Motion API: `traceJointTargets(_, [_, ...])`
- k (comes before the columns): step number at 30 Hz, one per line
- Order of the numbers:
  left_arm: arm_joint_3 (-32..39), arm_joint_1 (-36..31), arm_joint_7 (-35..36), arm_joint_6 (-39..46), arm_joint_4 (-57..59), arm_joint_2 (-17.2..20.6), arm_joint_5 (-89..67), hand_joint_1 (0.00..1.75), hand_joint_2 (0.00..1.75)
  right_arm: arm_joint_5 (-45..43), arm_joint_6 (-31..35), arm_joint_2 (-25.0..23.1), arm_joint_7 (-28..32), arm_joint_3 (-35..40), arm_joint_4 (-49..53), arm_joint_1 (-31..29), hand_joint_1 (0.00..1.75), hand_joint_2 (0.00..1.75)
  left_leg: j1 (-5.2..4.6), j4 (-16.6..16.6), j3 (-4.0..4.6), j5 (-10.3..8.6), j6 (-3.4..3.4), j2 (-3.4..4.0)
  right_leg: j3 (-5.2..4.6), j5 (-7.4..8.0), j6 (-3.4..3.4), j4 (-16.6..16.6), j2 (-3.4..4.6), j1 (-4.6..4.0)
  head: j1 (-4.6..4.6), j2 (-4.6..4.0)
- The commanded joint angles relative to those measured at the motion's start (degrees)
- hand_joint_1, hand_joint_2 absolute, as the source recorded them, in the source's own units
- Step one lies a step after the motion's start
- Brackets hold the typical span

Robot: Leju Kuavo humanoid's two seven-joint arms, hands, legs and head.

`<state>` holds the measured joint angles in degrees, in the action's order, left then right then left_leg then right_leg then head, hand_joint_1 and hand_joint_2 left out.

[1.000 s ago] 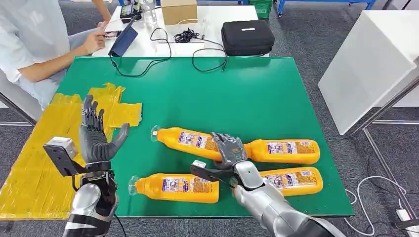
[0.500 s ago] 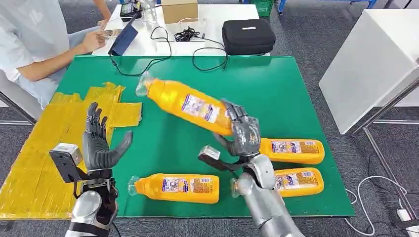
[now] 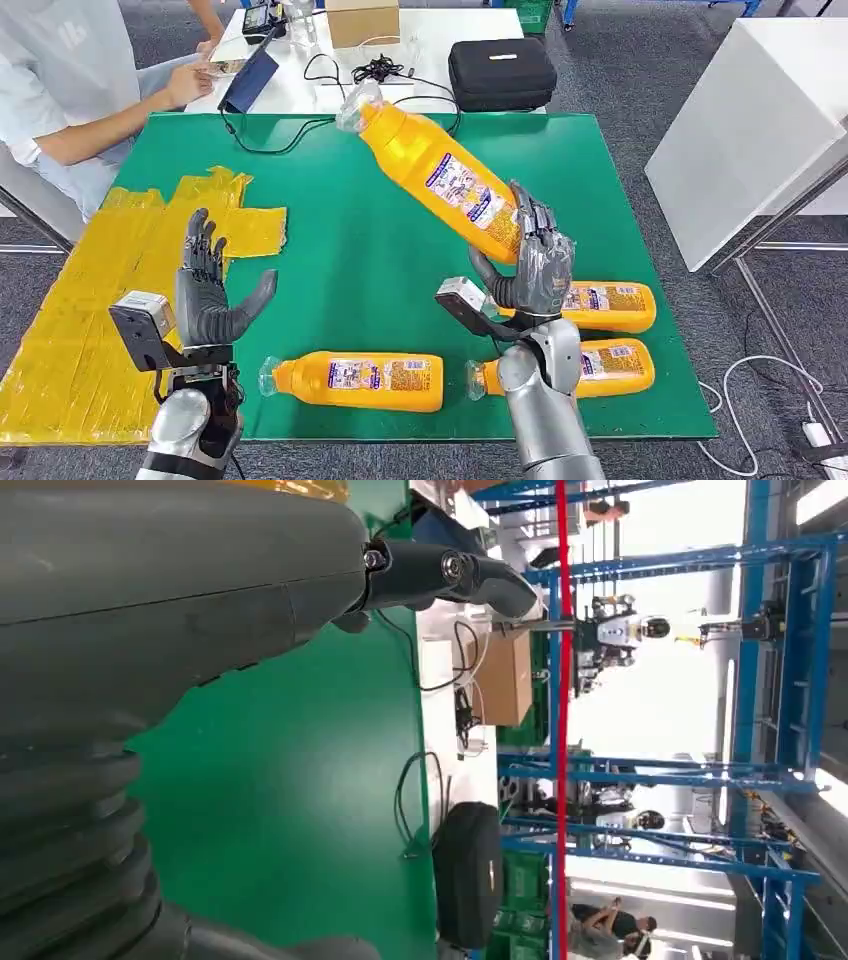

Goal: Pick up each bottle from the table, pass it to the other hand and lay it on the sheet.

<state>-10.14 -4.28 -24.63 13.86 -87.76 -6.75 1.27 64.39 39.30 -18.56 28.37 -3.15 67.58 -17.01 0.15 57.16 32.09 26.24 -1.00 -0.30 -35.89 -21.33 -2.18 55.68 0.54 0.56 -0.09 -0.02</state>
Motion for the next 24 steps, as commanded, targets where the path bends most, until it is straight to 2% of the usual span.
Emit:
traceJointTargets(1, [-3.4,-1.9,1.3,-1.0,2.0,0.7,-2.1,0.0,1.75,-15.0,0.7,-1.1,6.7,1.4,6.1,3.0,1.75,1.75,0.03,0.0,-0.28,0.13,0.04,-0.06,0.3,-0.15,0.06,0.0,-0.14,-0.05,0.0,0.0])
traceJointTargets(5, [-8.0,-2.8,3.3,-3.3,2.6,1.9,-2.8,0.0,1.75,-32.6,0.7,6.7,0.9,14.1,15.9,8.7,1.75,1.75,0.01,0.0,-0.15,0.08,0.02,-0.23,0.22,-0.15,0.03,0.0,-0.28,-0.03,0.0,0.0])
traceJointTargets(7, [-9.7,-3.6,5.4,-8.0,3.0,2.8,0.5,0.0,1.75,-34.6,0.7,8.1,0.8,15.4,17.1,10.1,1.75,1.75,0.04,0.0,-0.24,0.14,0.01,-0.28,0.35,-0.21,0.03,0.0,-0.34,-0.06,0.0,0.0])
traceJointTargets(9, [-11.4,-4.5,8.0,-15.6,3.7,4.3,6.6,0.0,1.75,-36.2,0.7,8.5,1.9,16.0,16.7,10.9,1.75,1.75,-0.01,0.0,-0.16,0.07,0.0,-0.2,0.25,-0.12,0.03,-0.1,-0.24,-0.01,0.02,0.0])
traceJointTargets(11, [-13.7,-5.8,11.2,-32.3,4.6,7.5,23.0,0.0,1.75,-37.3,-0.5,9.3,2.3,18.6,13.5,10.4,1.75,1.75,-0.03,0.0,-0.26,0.13,0.03,-0.09,0.3,-0.14,0.06,-0.1,-0.16,0.0,0.0,0.0])
traceJointTargets(19, [-16.8,-7.3,12.7,-35.5,2.2,9.2,27.9,0.0,1.75,-36.4,-0.8,8.2,4.2,24.6,3.8,6.9,1.75,1.75,0.05,-0.1,-0.26,0.12,0.07,0.17,0.19,-0.03,0.09,-0.1,0.08,-0.05,0.0,0.0])
traceJointTargets(24, [-16.9,-7.3,12.7,-35.5,2.1,9.2,28.3,0.0,1.75,-36.3,-0.8,8.1,4.1,25.1,3.2,6.5,1.75,1.75,0.12,-0.1,-0.31,0.17,0.08,0.16,0.27,-0.1,0.08,0.0,0.07,-0.16,0.0,0.0])
